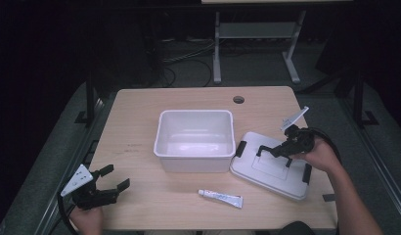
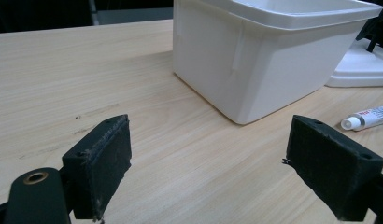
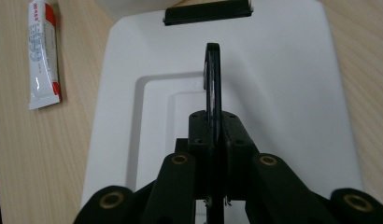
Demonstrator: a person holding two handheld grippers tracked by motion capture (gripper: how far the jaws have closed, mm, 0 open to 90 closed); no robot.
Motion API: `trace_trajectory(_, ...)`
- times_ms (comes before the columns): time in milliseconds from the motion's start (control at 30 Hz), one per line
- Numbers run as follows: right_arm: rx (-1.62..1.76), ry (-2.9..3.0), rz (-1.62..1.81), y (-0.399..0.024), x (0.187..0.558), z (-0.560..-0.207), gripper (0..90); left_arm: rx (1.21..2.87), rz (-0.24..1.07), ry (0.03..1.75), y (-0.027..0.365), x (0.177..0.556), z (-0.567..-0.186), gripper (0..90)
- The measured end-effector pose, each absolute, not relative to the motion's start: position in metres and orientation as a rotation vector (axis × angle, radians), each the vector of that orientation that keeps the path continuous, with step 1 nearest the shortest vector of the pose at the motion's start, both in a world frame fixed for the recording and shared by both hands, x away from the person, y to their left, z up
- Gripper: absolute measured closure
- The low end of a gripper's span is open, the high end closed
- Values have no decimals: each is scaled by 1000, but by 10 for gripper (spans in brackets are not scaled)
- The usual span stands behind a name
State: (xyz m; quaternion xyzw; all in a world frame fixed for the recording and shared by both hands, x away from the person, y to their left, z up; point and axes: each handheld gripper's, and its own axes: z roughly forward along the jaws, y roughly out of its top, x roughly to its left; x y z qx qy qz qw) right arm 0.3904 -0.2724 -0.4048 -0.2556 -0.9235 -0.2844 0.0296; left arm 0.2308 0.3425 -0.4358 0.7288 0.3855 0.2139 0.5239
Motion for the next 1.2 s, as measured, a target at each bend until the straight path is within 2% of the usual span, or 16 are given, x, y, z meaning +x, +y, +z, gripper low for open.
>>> trace_trajectory(367,-823,-2830,-864,-277,390,-410,832,1735,516,930,345,229,-435,132)
trace_trajectory(500,-864,-2825,-915,-281,389,-402,748,1744,513,926,344,229,-435,132)
trace_trajectory(900,-854,-2882,-933,-285,380,-376,678,1740,512,924,343,229,-435,132)
trace_trajectory(1200,-751,-2932,-922,-270,356,-370,618,1731,508,928,343,228,-435,132)
